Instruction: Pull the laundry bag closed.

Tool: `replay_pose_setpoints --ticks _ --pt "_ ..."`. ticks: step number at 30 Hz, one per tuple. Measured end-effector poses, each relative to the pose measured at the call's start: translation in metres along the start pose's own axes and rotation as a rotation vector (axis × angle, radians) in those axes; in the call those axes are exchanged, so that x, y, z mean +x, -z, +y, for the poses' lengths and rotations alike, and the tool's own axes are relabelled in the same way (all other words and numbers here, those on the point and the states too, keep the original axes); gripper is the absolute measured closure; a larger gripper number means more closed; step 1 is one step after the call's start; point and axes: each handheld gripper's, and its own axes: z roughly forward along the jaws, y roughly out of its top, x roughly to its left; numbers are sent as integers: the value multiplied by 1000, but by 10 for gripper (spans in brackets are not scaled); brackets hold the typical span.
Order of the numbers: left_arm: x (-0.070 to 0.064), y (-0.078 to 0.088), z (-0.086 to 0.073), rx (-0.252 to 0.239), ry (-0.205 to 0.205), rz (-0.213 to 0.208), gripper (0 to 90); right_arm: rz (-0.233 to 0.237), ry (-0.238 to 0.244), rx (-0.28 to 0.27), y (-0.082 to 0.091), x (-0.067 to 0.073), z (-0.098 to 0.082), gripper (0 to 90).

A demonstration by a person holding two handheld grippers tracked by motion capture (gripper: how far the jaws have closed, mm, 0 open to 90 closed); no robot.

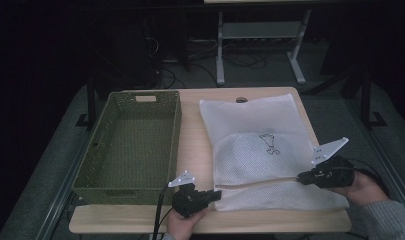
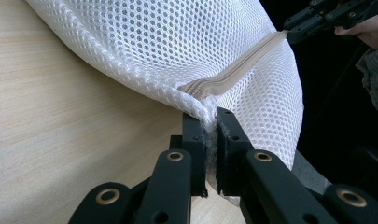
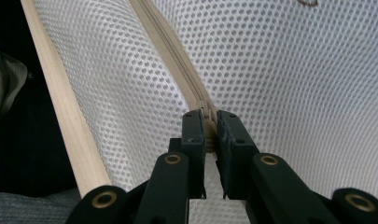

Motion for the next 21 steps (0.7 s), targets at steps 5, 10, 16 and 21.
replay_pose_setpoints --ticks 5,10,16,21 --pt "0 1 0 -5 -1 6 842 -5 -14 -5 2 -2 -6 811" --pt "0 2 1 -8 -4 15 842 -10 -32 3 3 -4 -12 811" --pt "0 3 1 -13 -6 20 843 -10 -62 -5 5 -8 -21 811" --pt "0 4 1 -14 -6 26 842 -16 -74 -7 6 -10 -26 811"
